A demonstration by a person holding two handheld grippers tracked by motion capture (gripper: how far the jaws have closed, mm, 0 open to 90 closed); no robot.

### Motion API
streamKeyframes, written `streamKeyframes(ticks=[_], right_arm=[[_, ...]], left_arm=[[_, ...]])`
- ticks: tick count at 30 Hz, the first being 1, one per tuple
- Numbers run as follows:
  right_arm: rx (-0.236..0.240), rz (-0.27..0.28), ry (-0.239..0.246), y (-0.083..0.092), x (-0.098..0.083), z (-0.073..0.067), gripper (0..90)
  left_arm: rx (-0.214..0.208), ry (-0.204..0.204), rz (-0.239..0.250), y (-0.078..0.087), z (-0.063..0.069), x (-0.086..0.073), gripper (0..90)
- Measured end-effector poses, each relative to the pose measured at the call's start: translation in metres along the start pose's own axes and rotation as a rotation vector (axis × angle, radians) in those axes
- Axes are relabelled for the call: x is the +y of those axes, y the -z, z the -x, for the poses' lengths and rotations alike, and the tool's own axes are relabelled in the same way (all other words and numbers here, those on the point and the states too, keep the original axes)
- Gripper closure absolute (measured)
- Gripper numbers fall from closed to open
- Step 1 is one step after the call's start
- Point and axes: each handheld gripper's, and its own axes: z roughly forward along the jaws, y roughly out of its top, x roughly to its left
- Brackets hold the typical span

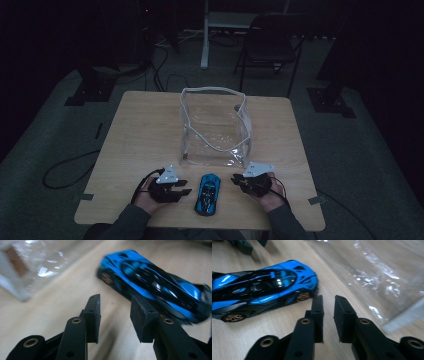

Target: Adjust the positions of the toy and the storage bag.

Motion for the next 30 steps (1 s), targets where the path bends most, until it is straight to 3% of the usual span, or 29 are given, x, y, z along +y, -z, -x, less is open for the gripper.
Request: streamKeyframes(ticks=[6, 8, 13, 19, 27, 30], right_arm=[[0.029, -0.044, 0.022, -0.014, 0.001, -0.008, 82.3], [0.042, -0.084, 0.043, -0.025, 0.002, -0.01, 82.3], [0.063, -0.119, 0.045, -0.037, 0.003, -0.009, 84.3], [0.054, -0.12, 0.047, -0.046, 0.009, -0.008, 86.9], [0.041, -0.117, 0.05, -0.063, 0.023, -0.004, 89.5], [0.052, -0.123, 0.058, -0.07, 0.03, -0.006, 90.0]], left_arm=[[-0.036, -0.015, -0.031, -0.008, 0.009, -0.006, 63.3], [-0.038, -0.01, -0.044, -0.011, 0.01, -0.01, 63.3], [-0.092, -0.029, -0.042, -0.012, 0.017, -0.012, 65.5], [-0.108, -0.041, -0.051, -0.016, 0.021, -0.009, 77.7], [-0.174, -0.066, -0.042, -0.034, 0.037, 0.003, 80.7], [-0.172, -0.083, -0.038, -0.044, 0.045, 0.01, 81.9]])
